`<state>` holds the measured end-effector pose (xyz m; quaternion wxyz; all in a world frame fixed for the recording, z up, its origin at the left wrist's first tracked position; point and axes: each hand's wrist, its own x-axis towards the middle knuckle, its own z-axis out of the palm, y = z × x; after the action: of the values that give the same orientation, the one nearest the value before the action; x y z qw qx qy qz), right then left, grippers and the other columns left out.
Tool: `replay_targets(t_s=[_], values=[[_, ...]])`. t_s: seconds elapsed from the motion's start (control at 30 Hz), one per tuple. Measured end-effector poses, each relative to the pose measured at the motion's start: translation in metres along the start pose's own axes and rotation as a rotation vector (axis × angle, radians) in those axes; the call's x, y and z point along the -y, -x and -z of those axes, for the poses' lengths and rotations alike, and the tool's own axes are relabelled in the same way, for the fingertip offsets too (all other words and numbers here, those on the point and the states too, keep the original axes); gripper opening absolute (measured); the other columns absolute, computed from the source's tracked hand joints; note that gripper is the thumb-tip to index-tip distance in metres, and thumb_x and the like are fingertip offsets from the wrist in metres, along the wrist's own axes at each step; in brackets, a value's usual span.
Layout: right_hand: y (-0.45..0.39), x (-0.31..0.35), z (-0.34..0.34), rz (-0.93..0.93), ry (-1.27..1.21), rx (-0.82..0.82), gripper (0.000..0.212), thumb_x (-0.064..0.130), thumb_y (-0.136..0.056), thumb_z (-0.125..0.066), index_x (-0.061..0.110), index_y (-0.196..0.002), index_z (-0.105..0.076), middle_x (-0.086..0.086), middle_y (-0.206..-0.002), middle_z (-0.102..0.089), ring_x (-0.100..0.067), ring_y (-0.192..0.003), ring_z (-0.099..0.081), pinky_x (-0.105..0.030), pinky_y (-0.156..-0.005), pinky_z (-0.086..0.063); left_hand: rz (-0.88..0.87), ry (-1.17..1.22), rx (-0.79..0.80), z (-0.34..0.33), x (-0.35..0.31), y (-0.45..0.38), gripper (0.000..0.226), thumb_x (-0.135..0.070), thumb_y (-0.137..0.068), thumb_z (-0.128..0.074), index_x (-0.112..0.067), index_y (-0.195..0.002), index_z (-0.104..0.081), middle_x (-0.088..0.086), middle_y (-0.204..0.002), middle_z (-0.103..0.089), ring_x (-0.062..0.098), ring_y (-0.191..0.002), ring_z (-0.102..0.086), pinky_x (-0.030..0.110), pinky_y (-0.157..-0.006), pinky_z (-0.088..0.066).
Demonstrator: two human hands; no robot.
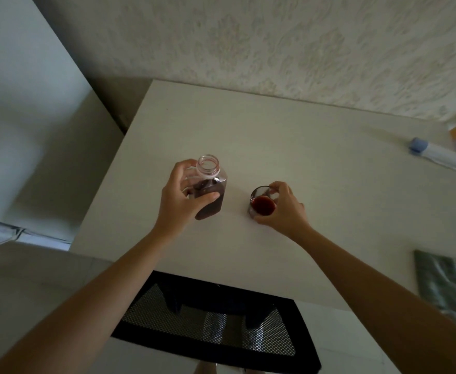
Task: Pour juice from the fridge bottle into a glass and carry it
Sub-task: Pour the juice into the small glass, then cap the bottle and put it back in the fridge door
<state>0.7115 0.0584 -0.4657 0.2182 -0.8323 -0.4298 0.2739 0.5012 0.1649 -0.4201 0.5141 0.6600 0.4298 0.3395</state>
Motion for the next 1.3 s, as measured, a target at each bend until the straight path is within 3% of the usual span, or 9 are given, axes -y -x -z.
replay_targets(t_s=[0.2,0.37,0.43,0.5,0.6,0.7,0.93,1.13,1.3], values=[[-0.003,0.0,0.002,0.012,0.011,0.062,0.085,0.043,-0.063,-0.08,0.023,-0.129,-0.03,0.002,-0.132,-0.047,-0.02,-0.107,-0.056,-0.041,-0.099,-0.035,-0.01,0.008,0.024,-0.006,0.001,0.0,0.064,-0.029,-0.053,-0.081,-0.049,-0.105,-0.049,-0.011,-0.11,-0.066,0.01,-0.101,-0.066,0.041,-0.09,-0.053],[0.0,-0.005,0.011,0.059,0.23,0.178,0.124,0.052,-0.054,-0.083,0.025,-0.146,-0.004,-0.003,-0.148,-0.036,-0.028,-0.129,-0.043,-0.05,-0.111,-0.024,-0.016,0.0,0.058,-0.012,-0.001,0.005,0.065,-0.025,-0.054,-0.083,-0.046,-0.106,-0.05,-0.014,-0.109,-0.067,0.009,-0.101,-0.066,0.044,-0.091,-0.053],[0.004,-0.013,0.017,0.083,0.362,0.18,0.129,0.056,-0.055,-0.081,0.024,-0.147,0.003,-0.004,-0.15,-0.031,-0.028,-0.134,-0.036,-0.052,-0.112,-0.021,-0.022,-0.017,0.072,-0.015,-0.003,0.006,0.066,-0.019,-0.056,-0.084,-0.045,-0.107,-0.05,-0.023,-0.105,-0.067,0.005,-0.1,-0.066,0.04,-0.091,-0.053],[0.008,-0.024,0.021,0.089,0.502,0.156,0.122,0.057,-0.059,-0.078,0.023,-0.147,-0.001,-0.003,-0.149,-0.032,-0.028,-0.13,-0.04,-0.049,-0.107,-0.029,-0.025,-0.029,0.082,-0.017,-0.004,0.008,0.066,-0.015,-0.057,-0.083,-0.045,-0.106,-0.049,-0.028,-0.104,-0.066,0.004,-0.1,-0.066,0.036,-0.09,-0.053],[0.013,-0.043,0.021,0.058,0.626,0.129,0.095,0.055,-0.07,-0.071,0.023,-0.143,-0.018,-0.004,-0.142,-0.037,-0.028,-0.12,-0.048,-0.044,-0.096,-0.039,-0.026,-0.035,0.1,-0.02,-0.004,0.011,0.068,-0.01,-0.059,-0.085,-0.044,-0.106,-0.05,-0.029,-0.104,-0.066,0.004,-0.1,-0.066,0.035,-0.091,-0.053],[0.017,-0.055,0.016,0.064,0.635,0.126,0.067,0.048,-0.081,-0.062,0.023,-0.136,-0.033,-0.005,-0.136,-0.042,-0.028,-0.115,-0.052,-0.042,-0.093,-0.041,-0.029,-0.046,0.115,-0.024,-0.004,0.014,0.066,-0.011,-0.058,-0.084,-0.042,-0.106,-0.05,-0.03,-0.103,-0.066,0.002,-0.098,-0.066,0.033,-0.089,-0.053],[0.017,-0.056,0.006,0.181,0.667,0.123,0.03,0.027,-0.09,-0.056,0.018,-0.118,-0.053,-0.007,-0.121,-0.049,-0.026,-0.103,-0.056,-0.036,-0.082,-0.049,-0.012,-0.047,0.119,-0.029,-0.003,0.019,0.066,-0.011,-0.058,-0.083,-0.043,-0.105,-0.051,-0.028,-0.103,-0.067,0.004,-0.099,-0.066,0.031,-0.089,-0.052],[0.016,-0.048,0.023,0.118,0.511,0.03,0.029,0.016,-0.083,-0.058,0.015,-0.112,-0.055,-0.007,-0.111,-0.057,-0.027,-0.093,-0.061,-0.034,-0.075,-0.05,-0.017,-0.074,0.119,-0.025,-0.011,0.022,0.068,0.0,-0.062,-0.084,-0.038,-0.107,-0.05,-0.031,-0.102,-0.065,-0.001,-0.097,-0.065,0.029,-0.087,-0.053],[0.009,0.007,0.075,0.155,0.206,-0.165,0.033,0.022,-0.075,-0.069,0.02,-0.103,-0.052,-0.001,-0.102,-0.061,-0.021,-0.086,-0.061,-0.03,-0.07,-0.049,-0.032,-0.041,0.119,-0.022,-0.037,0.023,0.062,-0.031,-0.054,-0.081,-0.038,-0.108,-0.051,-0.024,-0.104,-0.067,0.005,-0.1,-0.065,0.035,-0.088,-0.053]])
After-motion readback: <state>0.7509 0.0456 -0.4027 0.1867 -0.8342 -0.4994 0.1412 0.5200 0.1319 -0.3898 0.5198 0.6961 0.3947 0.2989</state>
